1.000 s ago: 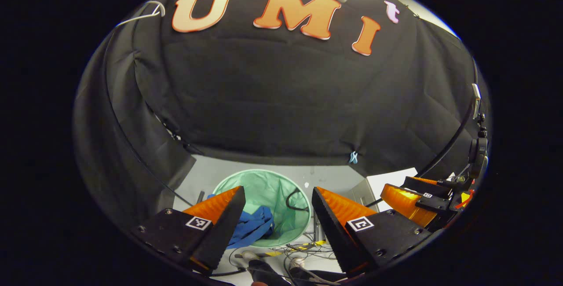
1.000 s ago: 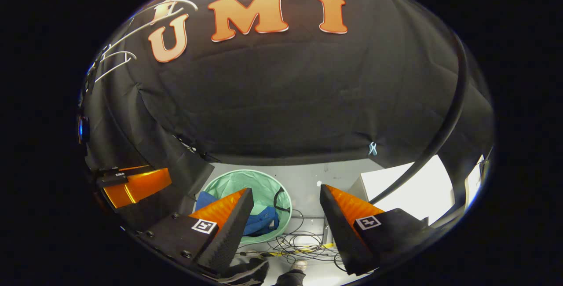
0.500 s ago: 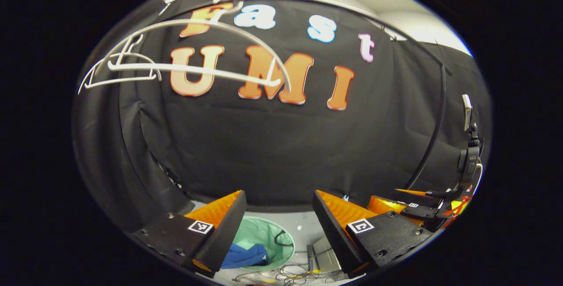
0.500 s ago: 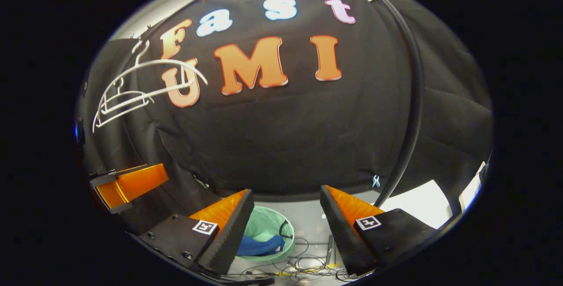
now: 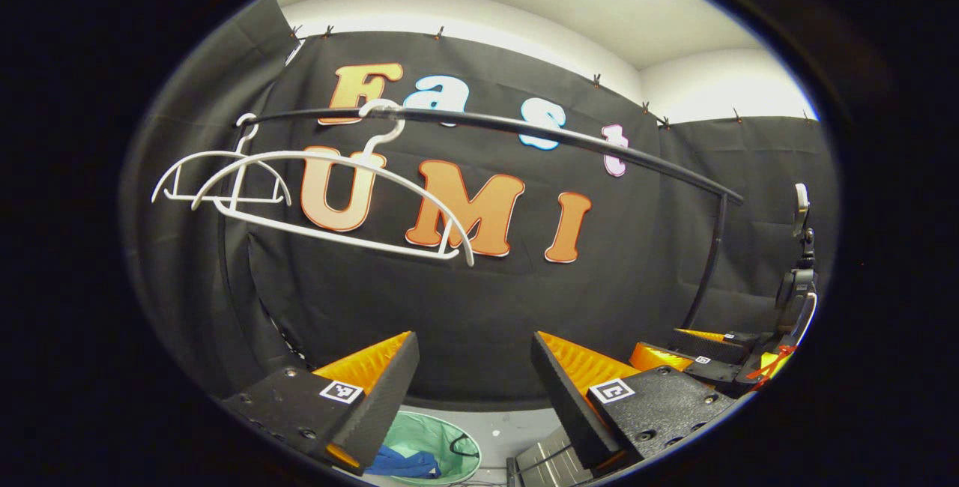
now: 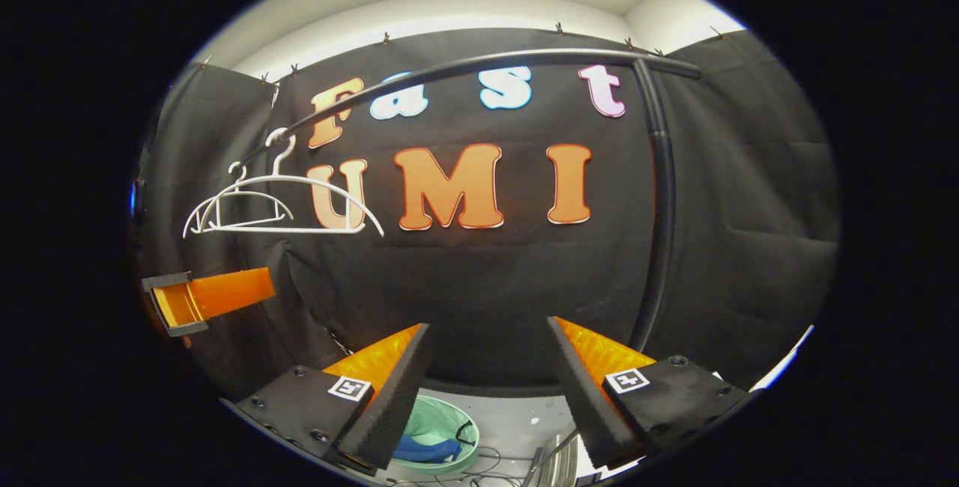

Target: Grasp the clothes on the hanger with both hands and then place them into the laundry hamper below.

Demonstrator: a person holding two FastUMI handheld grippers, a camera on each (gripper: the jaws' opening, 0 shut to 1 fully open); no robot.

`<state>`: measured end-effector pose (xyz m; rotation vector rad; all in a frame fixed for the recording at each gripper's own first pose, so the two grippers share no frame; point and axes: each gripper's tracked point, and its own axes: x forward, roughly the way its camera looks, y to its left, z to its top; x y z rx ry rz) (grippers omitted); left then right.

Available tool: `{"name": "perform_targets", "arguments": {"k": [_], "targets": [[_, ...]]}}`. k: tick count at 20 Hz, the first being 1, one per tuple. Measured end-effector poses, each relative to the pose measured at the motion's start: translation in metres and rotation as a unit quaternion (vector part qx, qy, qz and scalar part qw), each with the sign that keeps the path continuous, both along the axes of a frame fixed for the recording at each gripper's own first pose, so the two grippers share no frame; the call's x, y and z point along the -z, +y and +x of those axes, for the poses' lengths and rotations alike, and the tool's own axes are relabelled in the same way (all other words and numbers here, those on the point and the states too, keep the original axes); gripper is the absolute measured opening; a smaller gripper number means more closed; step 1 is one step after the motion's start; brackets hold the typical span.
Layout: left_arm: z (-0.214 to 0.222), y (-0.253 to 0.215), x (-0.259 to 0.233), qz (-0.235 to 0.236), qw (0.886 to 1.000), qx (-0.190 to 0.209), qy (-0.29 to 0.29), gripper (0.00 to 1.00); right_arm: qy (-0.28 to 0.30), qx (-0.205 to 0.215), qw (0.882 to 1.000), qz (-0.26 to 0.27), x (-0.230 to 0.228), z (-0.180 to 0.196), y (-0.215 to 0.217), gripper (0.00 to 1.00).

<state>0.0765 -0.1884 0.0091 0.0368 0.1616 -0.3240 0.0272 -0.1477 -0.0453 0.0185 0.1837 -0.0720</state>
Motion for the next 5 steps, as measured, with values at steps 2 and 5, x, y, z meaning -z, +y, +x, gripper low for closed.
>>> {"name": "perform_targets", "arguments": {"k": [2, 5], "targets": [[-0.0022, -0.0018, -0.0046, 0.007, 1.0, -0.004, -0.01, 0.93, -0.008, -0.001, 1.0, -0.005, -0.0074, -0.0075, -0.0037, 0.9], [-0.0037, -0.0035, -0.0016, 0.016, 1.0, -0.009, -0.015, 0.92, -0.017, -0.004, 1.0, -0.003, -0.0123, -0.0136, -0.0105, 0.9]]}}
